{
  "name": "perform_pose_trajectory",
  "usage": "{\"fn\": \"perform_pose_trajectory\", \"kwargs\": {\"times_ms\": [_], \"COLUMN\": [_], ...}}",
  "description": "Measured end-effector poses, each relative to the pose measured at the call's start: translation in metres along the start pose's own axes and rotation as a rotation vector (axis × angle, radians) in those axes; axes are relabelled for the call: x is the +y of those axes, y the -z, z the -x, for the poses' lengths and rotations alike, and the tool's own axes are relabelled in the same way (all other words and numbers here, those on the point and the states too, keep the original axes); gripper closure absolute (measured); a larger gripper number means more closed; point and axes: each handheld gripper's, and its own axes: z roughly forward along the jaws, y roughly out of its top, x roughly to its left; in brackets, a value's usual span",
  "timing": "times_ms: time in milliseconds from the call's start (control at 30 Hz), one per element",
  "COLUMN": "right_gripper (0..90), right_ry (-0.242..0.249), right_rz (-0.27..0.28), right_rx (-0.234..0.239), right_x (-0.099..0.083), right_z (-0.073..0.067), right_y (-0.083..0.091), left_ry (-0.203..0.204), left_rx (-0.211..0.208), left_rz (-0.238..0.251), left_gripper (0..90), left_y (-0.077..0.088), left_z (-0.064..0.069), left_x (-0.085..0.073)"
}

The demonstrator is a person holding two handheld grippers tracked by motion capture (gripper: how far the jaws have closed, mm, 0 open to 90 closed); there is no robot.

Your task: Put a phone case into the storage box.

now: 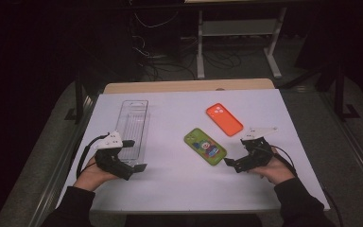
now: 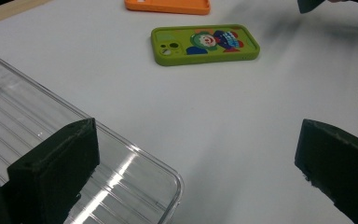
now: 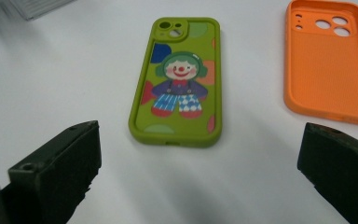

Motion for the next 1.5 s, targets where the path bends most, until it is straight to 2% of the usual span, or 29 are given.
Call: {"fn": "perform_pose_trajectory", "kwargs": {"times_ms": [167,267,567,800,867,967,1067,1233,1500], "right_gripper": [0.0,0.0,0.0,0.0,0.0,0.1,1.2,1.3,0.3], "right_ry": [-0.014,-0.022,-0.018,-0.015,-0.021,-0.042,-0.043,-0.049,-0.081], "right_rz": [0.041,0.040,0.042,0.003,-0.006,-0.031,-0.023,-0.025,0.012], "right_rx": [0.001,0.003,0.014,-0.002,0.007,0.016,0.015,-0.017,-0.009], "right_x": [-0.016,-0.022,-0.023,-0.010,-0.006,0.001,0.009,0.024,0.047], "right_z": [-0.003,-0.004,-0.005,-0.007,-0.005,-0.004,-0.002,-0.002,0.007], "right_y": [0.007,0.009,0.011,0.013,0.013,0.012,0.010,0.006,-0.003], "left_ry": [0.005,0.007,0.006,0.006,0.004,-0.019,-0.003,0.010,0.015], "left_rx": [0.002,0.002,0.003,0.003,0.004,0.006,0.007,0.004,0.004], "left_rz": [-0.002,0.002,-0.006,-0.007,-0.008,-0.022,-0.012,0.002,0.011], "left_gripper": [0.0,0.0,0.0,0.0,0.0,0.0,0.0,0.0,0.0], "left_y": [0.000,0.000,-0.001,-0.002,-0.003,-0.001,-0.001,0.000,0.001], "left_z": [0.000,-0.001,0.000,0.001,0.000,-0.002,-0.002,-0.002,-0.003], "left_x": [0.000,-0.001,-0.001,0.000,0.000,0.000,0.000,0.000,0.000]}}
